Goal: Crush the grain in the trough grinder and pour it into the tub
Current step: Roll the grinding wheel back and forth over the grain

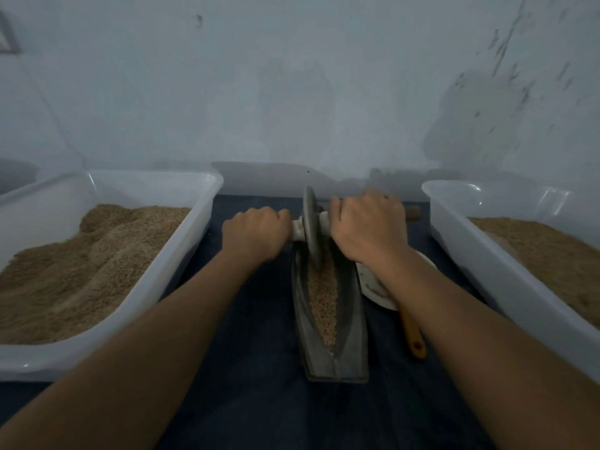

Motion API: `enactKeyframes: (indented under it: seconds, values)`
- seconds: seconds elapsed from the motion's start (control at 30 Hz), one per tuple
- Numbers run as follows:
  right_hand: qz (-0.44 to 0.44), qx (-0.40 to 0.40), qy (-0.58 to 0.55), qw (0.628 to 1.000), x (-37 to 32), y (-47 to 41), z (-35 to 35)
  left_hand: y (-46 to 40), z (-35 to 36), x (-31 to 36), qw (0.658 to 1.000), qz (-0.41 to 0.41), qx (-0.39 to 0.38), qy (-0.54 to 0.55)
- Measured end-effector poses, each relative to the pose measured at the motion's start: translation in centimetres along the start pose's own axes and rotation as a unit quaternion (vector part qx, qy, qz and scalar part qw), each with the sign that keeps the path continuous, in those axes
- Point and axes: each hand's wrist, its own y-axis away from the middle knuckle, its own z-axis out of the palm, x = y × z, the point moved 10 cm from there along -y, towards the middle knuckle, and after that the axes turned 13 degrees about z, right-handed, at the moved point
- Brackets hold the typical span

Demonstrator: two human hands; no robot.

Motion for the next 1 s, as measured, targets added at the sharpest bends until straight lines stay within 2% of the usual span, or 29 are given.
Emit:
enactKeyframes:
  seconds: [0.07,0.17,0.3,0.4,0.47,0.53,0.6,0.73,0.83,1.0]
  values:
    - [-0.019,0.005,-0.009,1.0,0.4,1.6,-0.1,2.2,-1.7,1.4,0.997,0.033,0.061,-0.037]
    - [-0.043,-0.002,-0.081,0.996,2.3,5.5,-0.6,6.1,-4.0,3.7,0.987,0.08,0.129,-0.045]
    - [-0.093,0.055,-0.103,0.989,3.6,10.9,-2.8,11.8,-7.0,4.1,0.961,0.073,0.243,0.109]
    - [-0.105,0.075,-0.116,0.985,4.0,11.5,-3.2,12.4,-7.3,4.6,0.962,0.082,0.243,0.093]
    - [-0.092,0.053,-0.105,0.989,3.6,9.8,-2.2,10.5,-6.9,4.0,0.972,0.057,0.209,0.09]
    - [-0.071,0.004,-0.098,0.993,3.1,7.0,-0.5,7.2,-5.5,3.6,0.99,0.033,0.134,0.005]
    - [-0.037,-0.045,-0.099,0.993,2.9,3.9,1.3,3.9,-4.3,3.7,0.991,0.037,0.085,-0.093]
    - [0.02,-0.081,-0.124,0.989,3.0,0.8,2.8,-0.1,-3.8,1.9,0.997,-0.006,0.035,-0.072]
    - [0.0,-0.069,-0.099,0.993,3.3,2.4,2.3,1.3,-4.6,3.2,0.993,0.031,0.067,-0.088]
    - [-0.09,0.043,-0.088,0.991,2.9,9.1,-2.0,9.4,-5.2,3.4,0.986,0.039,0.146,0.066]
